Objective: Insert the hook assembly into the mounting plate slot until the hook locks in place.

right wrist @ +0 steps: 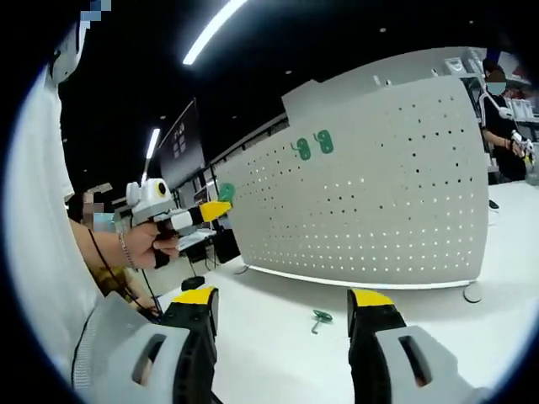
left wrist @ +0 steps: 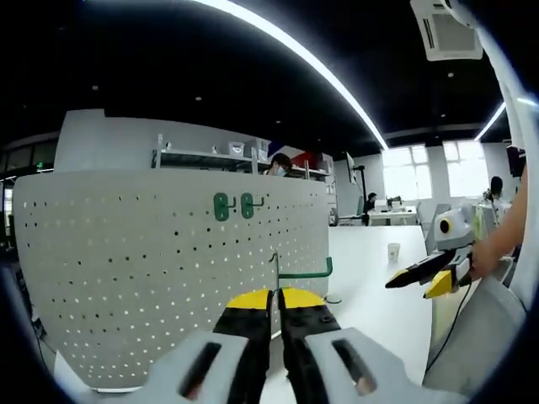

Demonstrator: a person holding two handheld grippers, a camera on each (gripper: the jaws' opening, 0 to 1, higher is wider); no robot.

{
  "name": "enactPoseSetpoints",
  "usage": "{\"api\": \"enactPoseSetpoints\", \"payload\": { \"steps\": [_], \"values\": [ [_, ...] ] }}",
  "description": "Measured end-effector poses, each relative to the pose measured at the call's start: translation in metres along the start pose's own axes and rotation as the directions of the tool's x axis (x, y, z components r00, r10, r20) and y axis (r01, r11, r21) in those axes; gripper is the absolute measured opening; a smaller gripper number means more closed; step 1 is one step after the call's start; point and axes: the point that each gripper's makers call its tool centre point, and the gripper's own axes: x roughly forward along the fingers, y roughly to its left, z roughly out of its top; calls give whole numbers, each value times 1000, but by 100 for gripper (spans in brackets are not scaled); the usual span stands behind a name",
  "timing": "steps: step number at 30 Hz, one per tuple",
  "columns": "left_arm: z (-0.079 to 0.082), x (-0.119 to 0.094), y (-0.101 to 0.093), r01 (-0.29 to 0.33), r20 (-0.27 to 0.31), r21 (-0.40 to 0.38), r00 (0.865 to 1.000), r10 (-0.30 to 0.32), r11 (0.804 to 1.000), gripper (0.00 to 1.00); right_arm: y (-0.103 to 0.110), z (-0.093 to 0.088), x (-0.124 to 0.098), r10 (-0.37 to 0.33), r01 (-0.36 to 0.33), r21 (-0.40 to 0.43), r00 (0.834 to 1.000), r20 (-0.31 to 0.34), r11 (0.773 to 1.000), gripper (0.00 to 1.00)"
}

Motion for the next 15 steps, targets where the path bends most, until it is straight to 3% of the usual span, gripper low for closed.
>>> {"api": "enactPoseSetpoints", "payload": {
  "steps": [1,6,15],
  "values": [
    [0,0,0,0,1,-2,1000,0,1000,3,2,10,0,6,-6,-1,999,44,1000,59],
    [0,0,-1,0,-2,1,1000,0,1000,3,5,20,1,17,-16,-7,997,72,1000,58],
    [-2,-1,-1,-6,-6,-5,1000,6,1000,3,15,24,18,65,-65,-16,996,65,998,55]
  ]
}}
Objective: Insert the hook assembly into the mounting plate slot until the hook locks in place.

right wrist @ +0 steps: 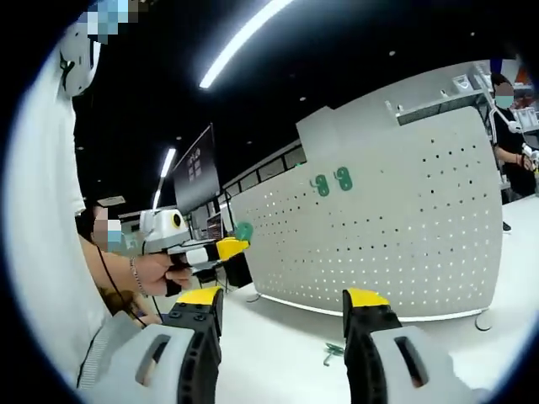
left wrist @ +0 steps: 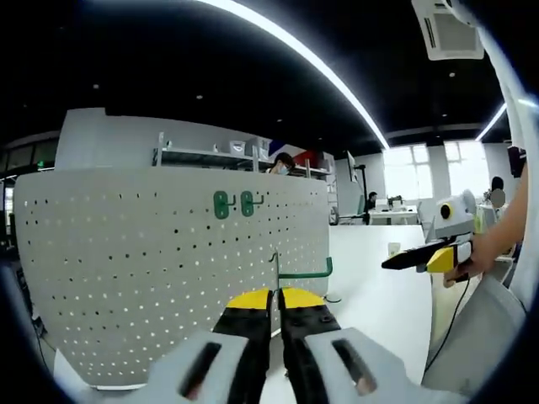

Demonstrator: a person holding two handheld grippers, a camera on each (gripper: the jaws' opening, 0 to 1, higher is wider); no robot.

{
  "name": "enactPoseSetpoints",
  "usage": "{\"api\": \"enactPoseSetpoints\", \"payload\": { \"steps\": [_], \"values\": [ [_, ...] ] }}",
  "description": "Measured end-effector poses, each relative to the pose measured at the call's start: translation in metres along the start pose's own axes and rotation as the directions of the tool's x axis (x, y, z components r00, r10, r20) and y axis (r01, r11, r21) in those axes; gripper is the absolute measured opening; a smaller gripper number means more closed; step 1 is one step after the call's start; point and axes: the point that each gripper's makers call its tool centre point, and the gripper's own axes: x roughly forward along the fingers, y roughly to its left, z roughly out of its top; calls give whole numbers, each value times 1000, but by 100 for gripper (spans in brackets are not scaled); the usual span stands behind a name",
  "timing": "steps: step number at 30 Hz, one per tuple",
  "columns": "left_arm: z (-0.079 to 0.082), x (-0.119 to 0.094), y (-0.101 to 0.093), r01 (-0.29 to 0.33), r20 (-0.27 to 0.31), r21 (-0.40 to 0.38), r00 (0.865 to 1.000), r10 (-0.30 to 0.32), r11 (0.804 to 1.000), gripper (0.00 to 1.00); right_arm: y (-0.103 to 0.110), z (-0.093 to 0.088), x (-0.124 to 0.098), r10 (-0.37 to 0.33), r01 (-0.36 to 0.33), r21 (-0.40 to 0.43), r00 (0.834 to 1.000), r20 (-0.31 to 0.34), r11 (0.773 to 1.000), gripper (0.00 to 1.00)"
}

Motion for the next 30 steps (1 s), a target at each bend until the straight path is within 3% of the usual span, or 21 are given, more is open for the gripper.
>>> {"api": "enactPoseSetpoints", "payload": {
  "steps": [12,30],
  "values": [
    [0,-2,0,-6,2,-12,1000,6,1000,3,21,11,46,81,-80,-17,996,28,997,56],
    [0,-3,-1,-11,-2,-13,1000,11,1000,3,37,18,76,139,-139,-9,989,39,990,53]
  ]
}}
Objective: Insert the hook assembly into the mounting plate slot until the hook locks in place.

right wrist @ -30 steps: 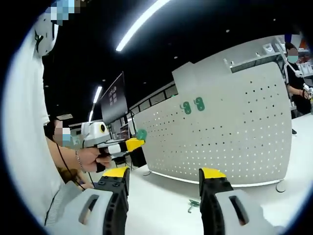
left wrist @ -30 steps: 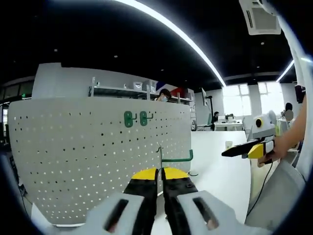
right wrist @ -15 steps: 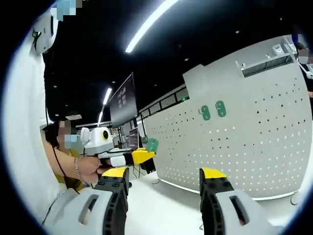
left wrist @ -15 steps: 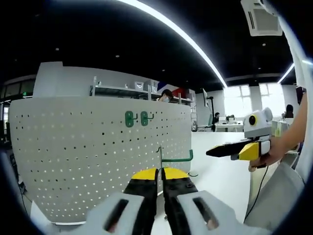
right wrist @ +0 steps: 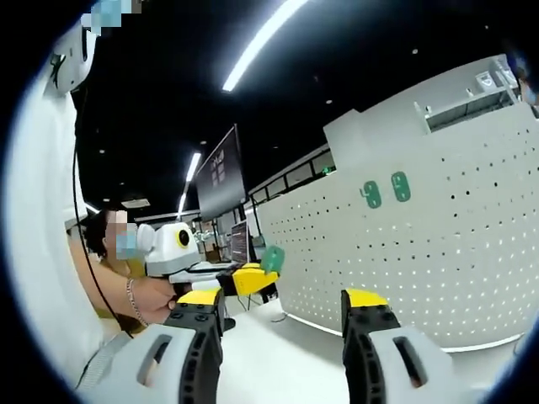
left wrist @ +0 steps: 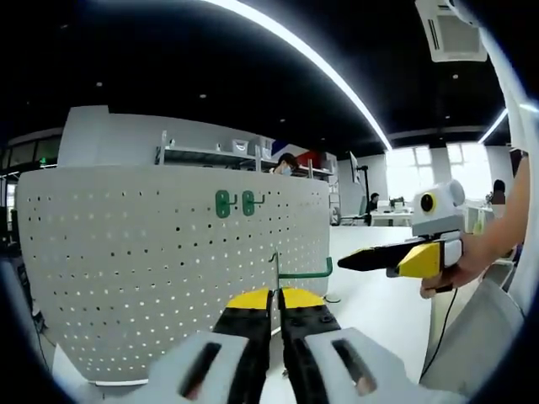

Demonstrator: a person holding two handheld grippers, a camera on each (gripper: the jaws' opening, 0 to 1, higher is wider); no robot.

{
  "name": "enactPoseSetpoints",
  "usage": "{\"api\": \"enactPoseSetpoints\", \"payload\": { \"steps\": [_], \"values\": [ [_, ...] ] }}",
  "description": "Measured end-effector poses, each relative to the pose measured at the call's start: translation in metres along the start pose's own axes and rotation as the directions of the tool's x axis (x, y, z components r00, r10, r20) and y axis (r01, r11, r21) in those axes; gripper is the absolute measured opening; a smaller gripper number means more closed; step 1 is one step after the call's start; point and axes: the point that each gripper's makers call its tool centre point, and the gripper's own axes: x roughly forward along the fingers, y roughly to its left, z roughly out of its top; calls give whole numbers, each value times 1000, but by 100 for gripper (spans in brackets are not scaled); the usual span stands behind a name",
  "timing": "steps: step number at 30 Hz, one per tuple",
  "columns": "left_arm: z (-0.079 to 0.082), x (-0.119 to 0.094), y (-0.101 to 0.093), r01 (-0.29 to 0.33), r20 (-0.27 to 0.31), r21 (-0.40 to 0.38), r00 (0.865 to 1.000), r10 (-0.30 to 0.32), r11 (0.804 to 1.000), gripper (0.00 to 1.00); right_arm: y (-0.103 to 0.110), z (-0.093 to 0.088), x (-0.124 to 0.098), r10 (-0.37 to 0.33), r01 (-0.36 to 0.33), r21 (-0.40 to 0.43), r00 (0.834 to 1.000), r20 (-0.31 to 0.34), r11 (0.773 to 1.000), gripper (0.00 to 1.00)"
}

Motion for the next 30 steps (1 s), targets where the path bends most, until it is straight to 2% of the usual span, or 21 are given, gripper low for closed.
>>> {"api": "enactPoseSetpoints", "payload": {
  "steps": [9,21,27,30],
  "values": [
    [-2,4,-7,16,-4,-6,1000,-16,1000,2,2,4,13,-2,2,2,1000,10,1000,50],
    [1,9,-11,19,5,-25,1000,-19,1000,3,-1,7,21,-26,26,25,999,21,999,38],
    [0,11,-14,22,5,-30,1000,-22,999,3,1,7,29,-23,22,39,999,26,999,37],
    [0,12,-15,21,5,-32,1000,-20,999,3,2,5,33,-26,26,41,1000,16,999,32]
  ]
}}
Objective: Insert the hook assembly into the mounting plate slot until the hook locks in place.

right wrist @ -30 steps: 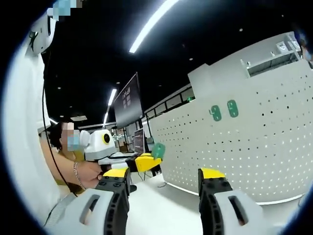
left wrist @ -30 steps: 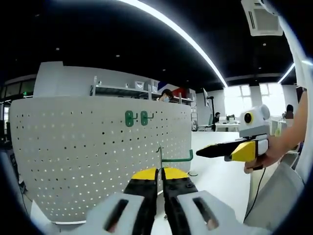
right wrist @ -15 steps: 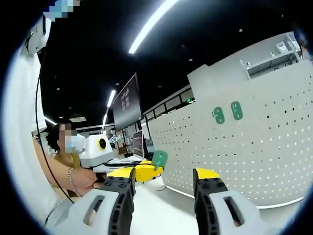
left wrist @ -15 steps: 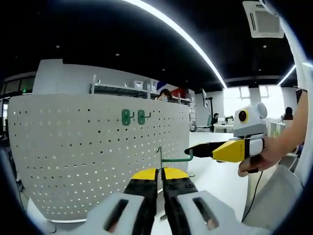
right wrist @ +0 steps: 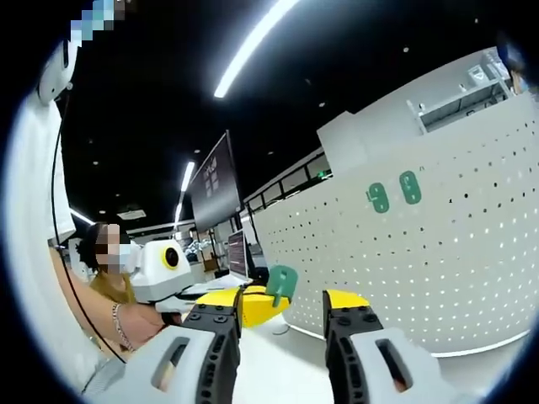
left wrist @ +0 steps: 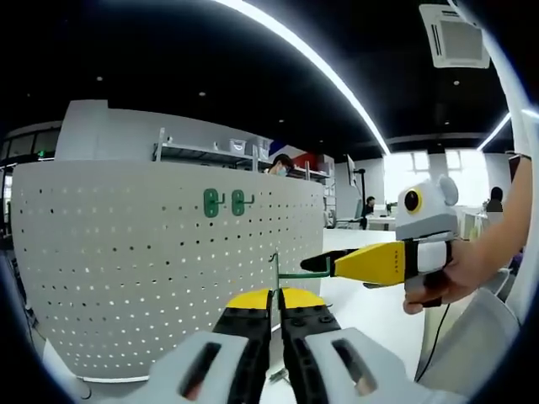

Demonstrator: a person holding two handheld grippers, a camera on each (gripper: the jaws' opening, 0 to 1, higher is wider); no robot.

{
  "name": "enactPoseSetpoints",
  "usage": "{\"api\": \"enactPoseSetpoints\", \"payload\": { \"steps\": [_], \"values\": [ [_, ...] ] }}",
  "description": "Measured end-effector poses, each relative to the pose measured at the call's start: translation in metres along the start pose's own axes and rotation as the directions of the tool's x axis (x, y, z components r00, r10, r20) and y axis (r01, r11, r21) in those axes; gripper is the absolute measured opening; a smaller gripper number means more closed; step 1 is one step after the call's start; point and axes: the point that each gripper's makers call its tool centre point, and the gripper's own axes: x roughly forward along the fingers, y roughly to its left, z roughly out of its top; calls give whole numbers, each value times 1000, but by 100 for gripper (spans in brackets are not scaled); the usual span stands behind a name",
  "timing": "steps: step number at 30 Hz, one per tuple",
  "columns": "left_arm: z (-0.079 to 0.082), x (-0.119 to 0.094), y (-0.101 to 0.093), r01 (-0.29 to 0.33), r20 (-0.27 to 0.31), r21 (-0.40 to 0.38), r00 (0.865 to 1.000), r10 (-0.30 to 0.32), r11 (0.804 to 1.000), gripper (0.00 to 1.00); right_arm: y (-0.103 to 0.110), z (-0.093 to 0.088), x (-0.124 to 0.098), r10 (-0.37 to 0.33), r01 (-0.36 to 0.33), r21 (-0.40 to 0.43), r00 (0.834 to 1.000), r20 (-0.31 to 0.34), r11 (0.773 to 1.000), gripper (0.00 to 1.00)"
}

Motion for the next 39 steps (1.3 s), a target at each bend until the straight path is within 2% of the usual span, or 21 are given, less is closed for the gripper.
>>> {"api": "enactPoseSetpoints", "payload": {
  "steps": [2,21,39],
  "values": [
    [1,-1,1,-5,1,5,1000,5,1000,3,0,1,1,-5,5,-7,1000,2,1000,26],
    [3,-3,0,-23,19,-31,1000,23,999,3,9,0,15,-10,10,-18,1000,7,1000,6],
    [0,-5,1,-34,21,-59,999,36,998,2,7,-5,22,-39,38,-25,999,-13,999,2]
  ]
}}
